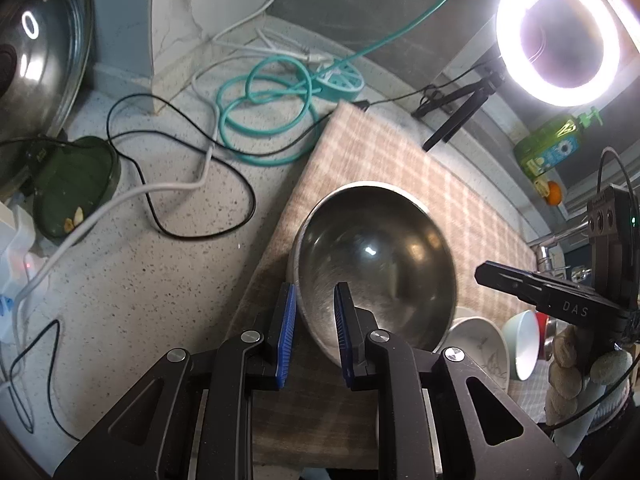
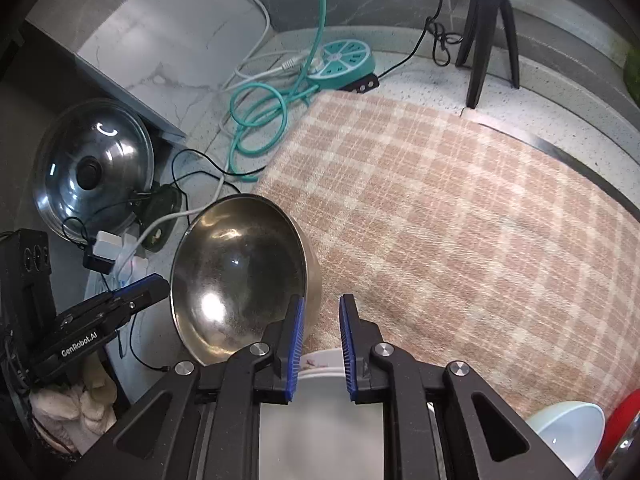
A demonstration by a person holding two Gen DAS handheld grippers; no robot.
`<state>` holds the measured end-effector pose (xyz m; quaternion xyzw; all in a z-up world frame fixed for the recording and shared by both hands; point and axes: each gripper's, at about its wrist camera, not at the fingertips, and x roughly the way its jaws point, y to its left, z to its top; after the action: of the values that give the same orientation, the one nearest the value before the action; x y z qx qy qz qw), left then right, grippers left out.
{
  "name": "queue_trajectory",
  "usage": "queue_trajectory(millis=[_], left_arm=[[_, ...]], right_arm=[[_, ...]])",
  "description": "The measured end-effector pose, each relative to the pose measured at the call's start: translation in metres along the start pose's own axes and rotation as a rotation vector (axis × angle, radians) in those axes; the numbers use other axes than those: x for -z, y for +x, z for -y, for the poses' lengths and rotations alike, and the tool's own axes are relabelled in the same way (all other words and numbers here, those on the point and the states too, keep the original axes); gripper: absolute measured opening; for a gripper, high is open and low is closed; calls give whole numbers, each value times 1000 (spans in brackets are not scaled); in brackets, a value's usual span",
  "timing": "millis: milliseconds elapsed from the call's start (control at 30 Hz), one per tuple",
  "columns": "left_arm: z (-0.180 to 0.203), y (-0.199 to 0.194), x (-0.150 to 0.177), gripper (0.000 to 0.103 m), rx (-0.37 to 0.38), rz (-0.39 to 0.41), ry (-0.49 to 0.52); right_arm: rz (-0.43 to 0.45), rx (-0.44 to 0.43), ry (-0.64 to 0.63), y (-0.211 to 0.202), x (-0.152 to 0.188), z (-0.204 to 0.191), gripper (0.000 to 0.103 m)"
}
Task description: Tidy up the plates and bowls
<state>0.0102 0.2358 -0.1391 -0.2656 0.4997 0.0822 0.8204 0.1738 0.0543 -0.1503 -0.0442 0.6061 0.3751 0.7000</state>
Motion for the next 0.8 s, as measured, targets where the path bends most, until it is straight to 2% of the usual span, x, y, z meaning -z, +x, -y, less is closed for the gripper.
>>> queue_trajectory(millis=[333,533,800], left_arm=[[44,-29,3,17,113,61,57],[79,-29,18,17,178,68,96],[120,-10,38,17,276,32,83]], right_arm=[[125,-53,58,-71,30,40,20],[236,3,113,-115,59,77,20],[308,55,258,-150,103,131,20]])
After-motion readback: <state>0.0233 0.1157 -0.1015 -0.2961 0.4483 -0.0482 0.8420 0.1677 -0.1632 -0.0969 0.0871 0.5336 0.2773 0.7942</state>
